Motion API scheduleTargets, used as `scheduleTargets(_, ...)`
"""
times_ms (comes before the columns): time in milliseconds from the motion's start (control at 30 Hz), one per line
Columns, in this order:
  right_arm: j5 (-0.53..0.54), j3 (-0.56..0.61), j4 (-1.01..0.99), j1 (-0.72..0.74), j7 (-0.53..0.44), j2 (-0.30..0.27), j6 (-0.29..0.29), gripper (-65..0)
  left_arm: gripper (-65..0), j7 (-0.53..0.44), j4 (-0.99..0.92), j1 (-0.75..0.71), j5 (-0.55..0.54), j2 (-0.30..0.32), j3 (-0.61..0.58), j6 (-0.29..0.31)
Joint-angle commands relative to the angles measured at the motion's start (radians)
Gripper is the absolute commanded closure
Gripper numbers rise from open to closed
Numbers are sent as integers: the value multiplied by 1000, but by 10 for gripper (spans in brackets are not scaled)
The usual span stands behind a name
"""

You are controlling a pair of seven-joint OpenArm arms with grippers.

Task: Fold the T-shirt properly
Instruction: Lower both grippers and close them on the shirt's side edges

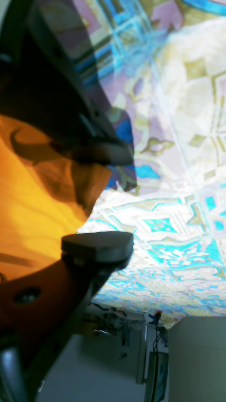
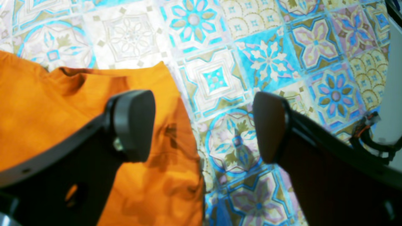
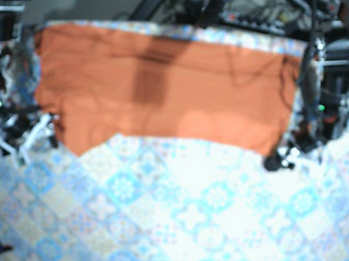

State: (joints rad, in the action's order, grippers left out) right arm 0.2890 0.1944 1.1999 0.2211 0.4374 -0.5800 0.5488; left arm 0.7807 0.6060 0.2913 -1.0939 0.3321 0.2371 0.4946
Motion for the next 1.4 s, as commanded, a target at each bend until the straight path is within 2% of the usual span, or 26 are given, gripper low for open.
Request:
scheduleTargets(0, 8, -11, 19, 22, -22, -22, -3, -471, -331, 24, 10, 10, 11, 6, -3, -6)
scheduleTargets(867, 8, -11, 19, 22, -22, -21, -3, -471, -319, 39, 13, -25, 45, 25, -3, -6)
scheduleTargets(967, 8, -11, 19, 22, -22, -21, -3, -471, -236, 39, 13, -25, 65, 25, -3, -6)
scheduleTargets(1167, 8, -11, 19, 22, -22, -21, -3, -471, 0, 36, 13, -25, 91, 25, -3, -6)
scheduleTargets(1367, 8, -11, 19, 22, -22, -21, -3, -471, 0, 36, 13, -25, 111, 25, -3, -6)
